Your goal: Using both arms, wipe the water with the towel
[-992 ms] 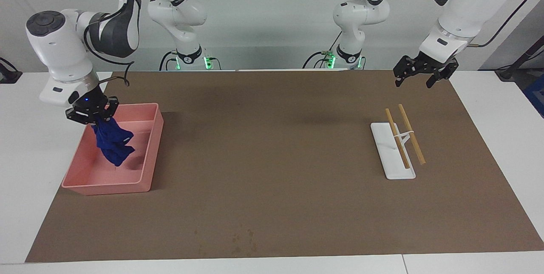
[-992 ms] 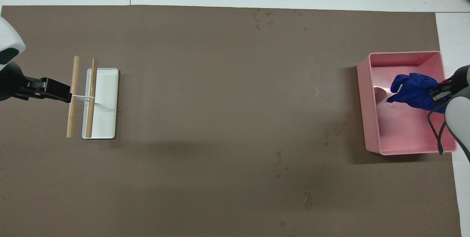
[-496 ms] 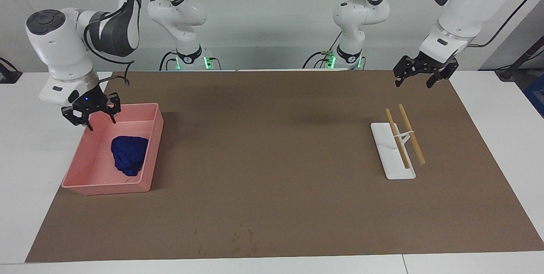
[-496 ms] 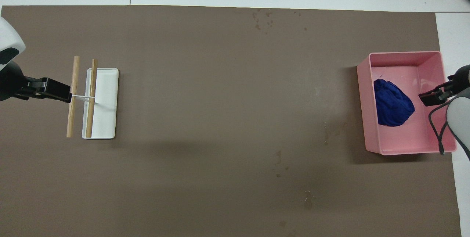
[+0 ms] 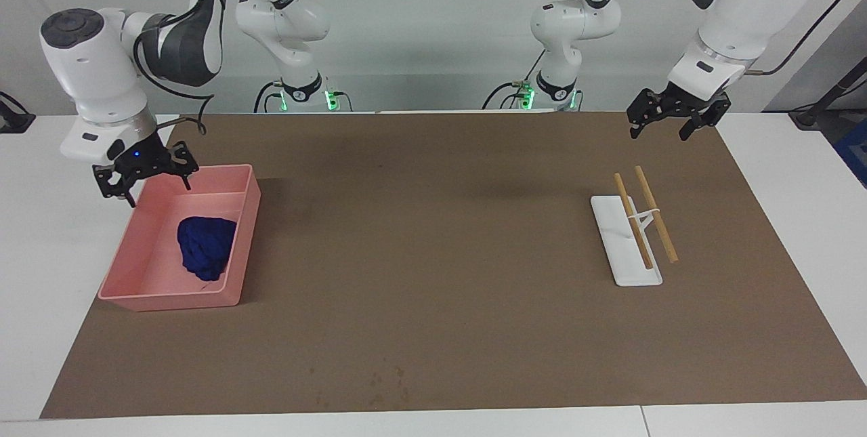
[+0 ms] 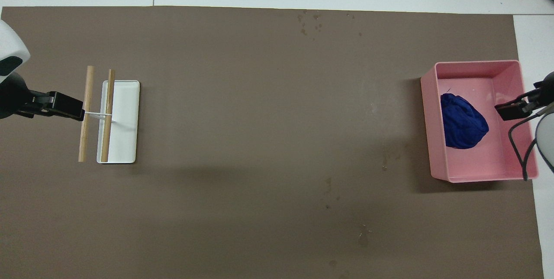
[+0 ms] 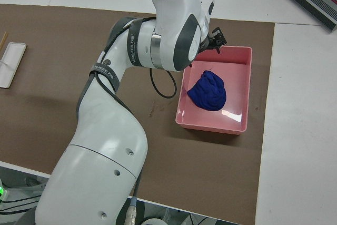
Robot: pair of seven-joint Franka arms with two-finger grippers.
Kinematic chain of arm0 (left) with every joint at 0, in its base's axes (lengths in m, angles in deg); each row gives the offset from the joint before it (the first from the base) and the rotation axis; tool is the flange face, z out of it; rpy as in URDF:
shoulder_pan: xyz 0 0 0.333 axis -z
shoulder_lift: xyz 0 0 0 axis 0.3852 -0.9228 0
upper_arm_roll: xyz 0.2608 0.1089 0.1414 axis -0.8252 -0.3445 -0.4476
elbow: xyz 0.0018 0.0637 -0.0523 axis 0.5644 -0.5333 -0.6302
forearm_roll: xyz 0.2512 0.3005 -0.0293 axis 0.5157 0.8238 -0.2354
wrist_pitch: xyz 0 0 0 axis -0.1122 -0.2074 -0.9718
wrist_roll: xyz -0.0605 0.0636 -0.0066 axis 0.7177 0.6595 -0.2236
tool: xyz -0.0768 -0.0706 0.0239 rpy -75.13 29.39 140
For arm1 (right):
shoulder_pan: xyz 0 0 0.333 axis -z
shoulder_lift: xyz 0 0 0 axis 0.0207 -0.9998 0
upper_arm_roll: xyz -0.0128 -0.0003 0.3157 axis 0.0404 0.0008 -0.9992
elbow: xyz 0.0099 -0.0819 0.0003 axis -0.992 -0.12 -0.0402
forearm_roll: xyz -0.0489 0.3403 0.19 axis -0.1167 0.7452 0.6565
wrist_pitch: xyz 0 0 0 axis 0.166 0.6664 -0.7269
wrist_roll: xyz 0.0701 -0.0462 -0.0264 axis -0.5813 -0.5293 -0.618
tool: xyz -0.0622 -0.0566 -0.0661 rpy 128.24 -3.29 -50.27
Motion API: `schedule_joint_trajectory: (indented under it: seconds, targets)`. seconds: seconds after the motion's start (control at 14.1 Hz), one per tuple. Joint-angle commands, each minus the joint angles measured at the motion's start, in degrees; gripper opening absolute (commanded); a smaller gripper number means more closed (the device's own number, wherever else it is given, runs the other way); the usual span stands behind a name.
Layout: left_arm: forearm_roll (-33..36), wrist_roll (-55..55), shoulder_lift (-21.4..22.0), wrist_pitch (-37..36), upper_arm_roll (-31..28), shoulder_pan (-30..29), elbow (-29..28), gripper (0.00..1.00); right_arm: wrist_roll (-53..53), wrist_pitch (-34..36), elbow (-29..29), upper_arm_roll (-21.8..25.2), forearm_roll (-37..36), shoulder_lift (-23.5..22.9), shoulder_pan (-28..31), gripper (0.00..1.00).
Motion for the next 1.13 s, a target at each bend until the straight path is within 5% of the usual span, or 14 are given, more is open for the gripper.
schedule_joint_trajectory:
  seconds: [0.0, 0.42, 1.06]
  targets:
    - [0.9, -0.1, 1.7, 0.1, 0.0, -0.2, -1.7, 1.0, 4.6, 6.3, 4.2, -0.5, 2.2, 0.4, -0.5, 1.0]
    - [0.9, -0.2, 1.7, 0.1, 0.0, -0.2, -1.7, 1.0, 14.3, 18.8, 12.1, -4.3, 4.2, 1.3, -1.9, 1.0]
    - [0.9, -0.2, 1.7, 0.1, 0.0, -0.2, -1.7, 1.0, 18.5, 21.6, 12.3, -6.3, 5.1, 2.6, -1.3, 1.0]
